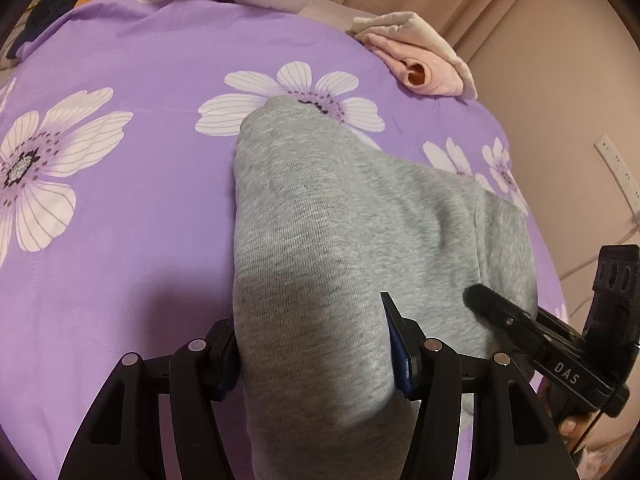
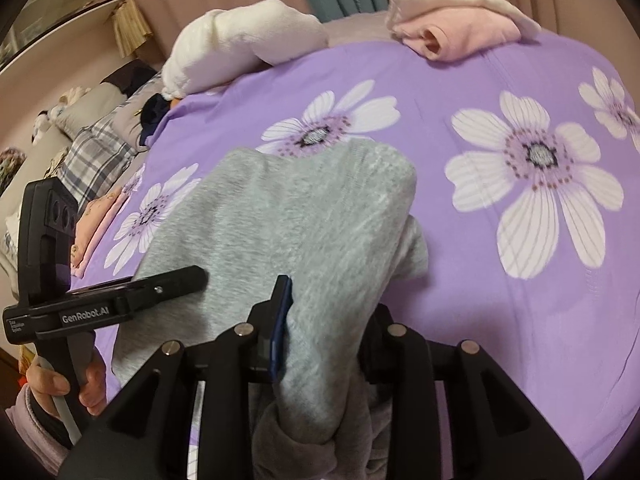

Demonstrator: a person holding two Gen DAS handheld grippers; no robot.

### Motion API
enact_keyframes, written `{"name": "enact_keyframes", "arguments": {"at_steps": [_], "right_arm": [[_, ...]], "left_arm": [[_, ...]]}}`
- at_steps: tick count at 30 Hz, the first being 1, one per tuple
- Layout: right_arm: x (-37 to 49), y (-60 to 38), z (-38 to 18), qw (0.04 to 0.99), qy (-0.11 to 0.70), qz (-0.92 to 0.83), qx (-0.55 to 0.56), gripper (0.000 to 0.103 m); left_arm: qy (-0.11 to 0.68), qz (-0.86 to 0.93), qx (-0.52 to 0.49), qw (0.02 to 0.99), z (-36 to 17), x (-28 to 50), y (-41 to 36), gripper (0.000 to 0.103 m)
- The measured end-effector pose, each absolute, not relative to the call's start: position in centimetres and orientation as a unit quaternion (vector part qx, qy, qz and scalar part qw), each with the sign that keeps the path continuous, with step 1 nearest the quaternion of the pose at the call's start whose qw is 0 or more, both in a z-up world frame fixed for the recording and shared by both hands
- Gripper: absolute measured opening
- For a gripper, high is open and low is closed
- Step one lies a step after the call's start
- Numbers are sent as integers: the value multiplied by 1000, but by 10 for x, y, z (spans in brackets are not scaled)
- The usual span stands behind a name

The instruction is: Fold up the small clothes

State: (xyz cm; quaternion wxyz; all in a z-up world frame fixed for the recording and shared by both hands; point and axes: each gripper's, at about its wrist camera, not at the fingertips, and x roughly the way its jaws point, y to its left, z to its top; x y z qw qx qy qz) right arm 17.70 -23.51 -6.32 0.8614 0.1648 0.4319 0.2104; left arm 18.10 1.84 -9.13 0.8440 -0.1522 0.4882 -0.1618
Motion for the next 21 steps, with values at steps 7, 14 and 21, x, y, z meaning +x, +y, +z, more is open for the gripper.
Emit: {"name": "enact_keyframes", "arguments": {"at_steps": [7,14,21], "right_arm": [[172,-250,-78,848,452,183,209,55],[156,-260,-63,872,433,130,190,63],[138,-266,-34,899,390,108,167,63]], "left_arm": [[484,-147,-115,855,-83,169,21,61],[430,-117,-37,894,-52,141,23,62],[397,-136,-14,907,-34,118,21,62]]}}
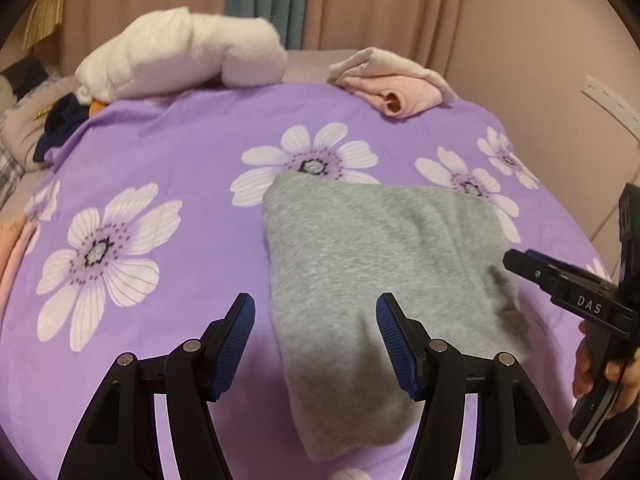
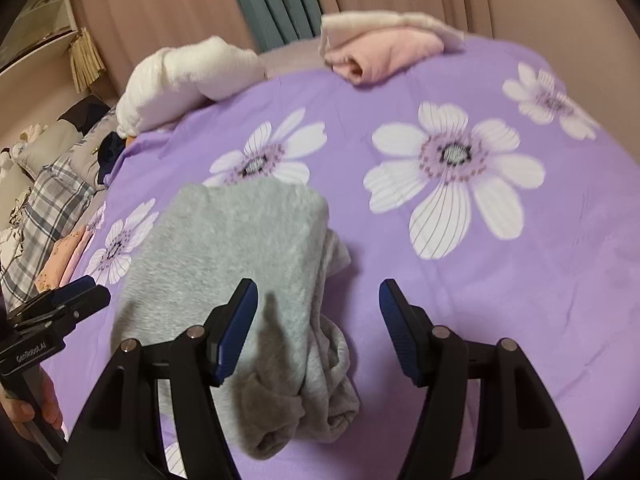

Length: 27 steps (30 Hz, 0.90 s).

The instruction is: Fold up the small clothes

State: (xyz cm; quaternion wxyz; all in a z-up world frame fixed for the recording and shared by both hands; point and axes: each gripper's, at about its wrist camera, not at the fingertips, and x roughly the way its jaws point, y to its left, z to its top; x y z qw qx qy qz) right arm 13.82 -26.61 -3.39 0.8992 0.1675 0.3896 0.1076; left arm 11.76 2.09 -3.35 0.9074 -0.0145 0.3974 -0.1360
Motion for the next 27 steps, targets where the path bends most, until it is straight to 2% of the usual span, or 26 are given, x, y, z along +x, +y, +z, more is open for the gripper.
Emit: {"name": "enact_keyframes", "arguments": {"at_steps": [4,9,11,23,26,27], "right_arm": [[127,-256,-23,905,371,137,155,62],[123,-236,-31,900,385,162,126,35],[123,-228,-39,895,397,167,115,30],[116,-217,-55,886,425,151,103,31],[106,-218,-44,890,418,148,107,35],[102,-219,-40,891,416,144,108,39]], "left_arm": [[396,-151,-8,906,-35,110,11,61],[412,-155,-2,898,-48,105,1,61],[421,-153,4,894,-55,106,-2,60],[440,-137,15,887,-71,104,-1,60],[434,-136,3,891,-61,98,3,60],[428,-134,4,894,-55,95,4,60]]}}
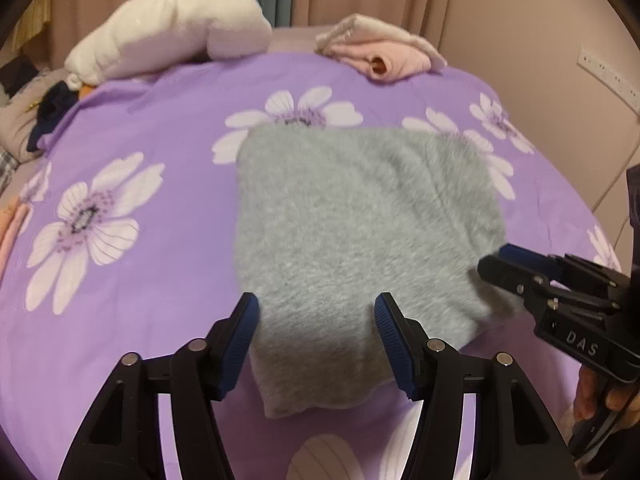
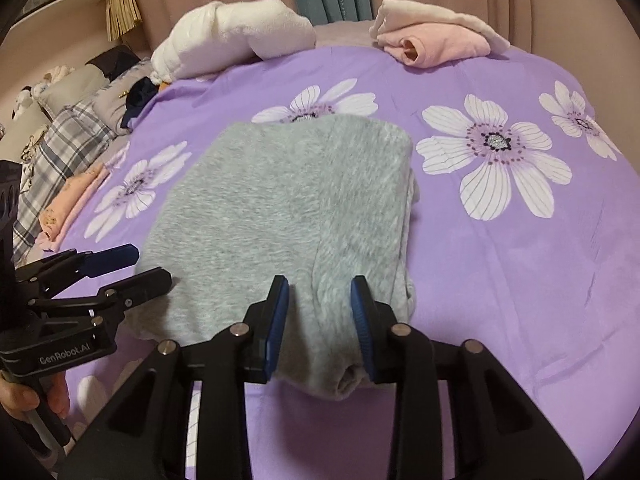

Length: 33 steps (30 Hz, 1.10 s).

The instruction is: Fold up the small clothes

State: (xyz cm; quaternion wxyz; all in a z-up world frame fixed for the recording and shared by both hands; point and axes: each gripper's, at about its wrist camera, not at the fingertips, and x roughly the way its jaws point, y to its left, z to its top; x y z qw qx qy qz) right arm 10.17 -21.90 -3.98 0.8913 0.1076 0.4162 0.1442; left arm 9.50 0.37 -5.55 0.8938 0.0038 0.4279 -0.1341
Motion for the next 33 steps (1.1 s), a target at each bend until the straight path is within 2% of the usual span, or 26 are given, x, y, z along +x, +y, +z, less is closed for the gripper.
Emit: {"name": "enact_keyframes", "arguments": {"at_steps": [1,3,4,5,7,10,14,25,33], "right_arm": [[98,-220,-36,893,414,139,108,43],[90,-221,-28,897,410,125,107,59],[84,-222,-22,900,406,117,105,62],[79,-222,-17,903,402,111,102,68],[70,-222,-9,908,394,105,96,73],[54,-221,7,916,380,96,85,86],[33,-224,24,921,367,94,88,103],[0,-224,52,926,358,77,94,103],[4,-223,32,913,391,65,96,103]], "left_arm": [[423,-131,7,897,-50,92,5,60],[416,-118,18,901,-40,84,5,69],[413,-116,18,903,-36,81,6,77],[409,-116,17,905,-32,77,8,81],[411,-119,13,904,-23,69,11,83],[422,-118,2,899,-15,60,16,86],[427,-94,-10,899,-7,49,24,99],[440,-81,8,894,6,18,22,100],[466,-77,12,882,-17,27,11,101]]}}
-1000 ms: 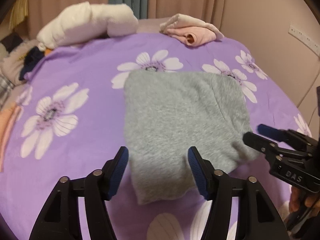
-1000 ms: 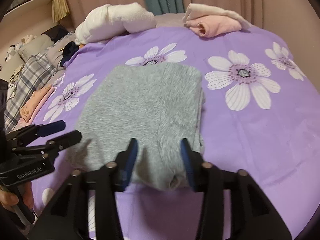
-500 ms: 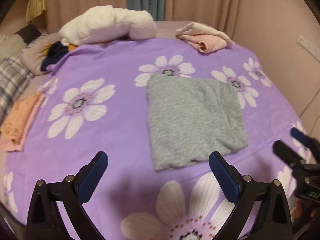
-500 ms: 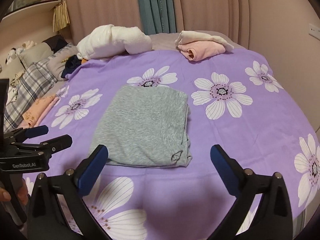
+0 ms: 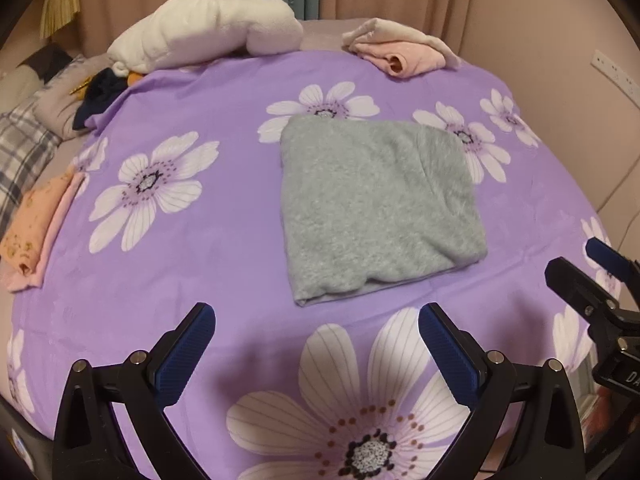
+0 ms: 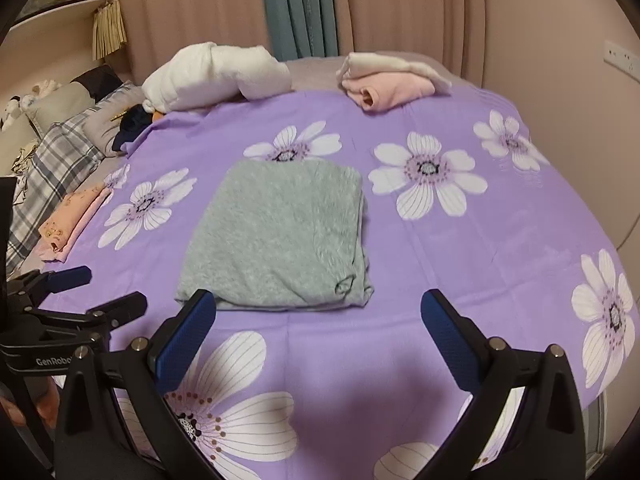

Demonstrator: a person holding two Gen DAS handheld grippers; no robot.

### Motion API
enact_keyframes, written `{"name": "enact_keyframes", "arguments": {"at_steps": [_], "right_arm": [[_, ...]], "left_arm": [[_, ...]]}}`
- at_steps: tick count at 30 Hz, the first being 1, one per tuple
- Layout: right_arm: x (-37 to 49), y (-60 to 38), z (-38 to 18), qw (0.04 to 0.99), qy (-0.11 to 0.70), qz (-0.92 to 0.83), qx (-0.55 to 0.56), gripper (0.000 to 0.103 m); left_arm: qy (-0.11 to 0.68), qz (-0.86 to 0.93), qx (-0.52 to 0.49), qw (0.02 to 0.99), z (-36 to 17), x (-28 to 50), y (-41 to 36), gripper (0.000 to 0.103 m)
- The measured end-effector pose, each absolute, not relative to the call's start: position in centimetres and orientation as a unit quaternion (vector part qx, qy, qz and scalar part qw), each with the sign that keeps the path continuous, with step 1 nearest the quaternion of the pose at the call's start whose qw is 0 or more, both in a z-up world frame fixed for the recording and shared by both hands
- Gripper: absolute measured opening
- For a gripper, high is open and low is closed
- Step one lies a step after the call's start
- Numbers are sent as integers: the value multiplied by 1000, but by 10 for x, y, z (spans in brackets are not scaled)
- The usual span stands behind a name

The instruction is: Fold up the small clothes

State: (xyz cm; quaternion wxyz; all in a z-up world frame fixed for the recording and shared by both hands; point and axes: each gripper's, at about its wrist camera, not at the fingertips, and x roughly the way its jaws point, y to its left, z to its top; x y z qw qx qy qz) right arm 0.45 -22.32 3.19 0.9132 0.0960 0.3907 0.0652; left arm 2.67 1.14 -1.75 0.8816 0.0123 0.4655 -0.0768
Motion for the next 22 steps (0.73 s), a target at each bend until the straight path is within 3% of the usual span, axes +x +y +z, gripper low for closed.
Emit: {"name": "enact_keyframes", "arguments": {"at_steps": [22], "right_arm": [[6,-223,37,916,385,63,97,103]], "left_arm": [[464,-71,23,883,-15,28,7,101]]}}
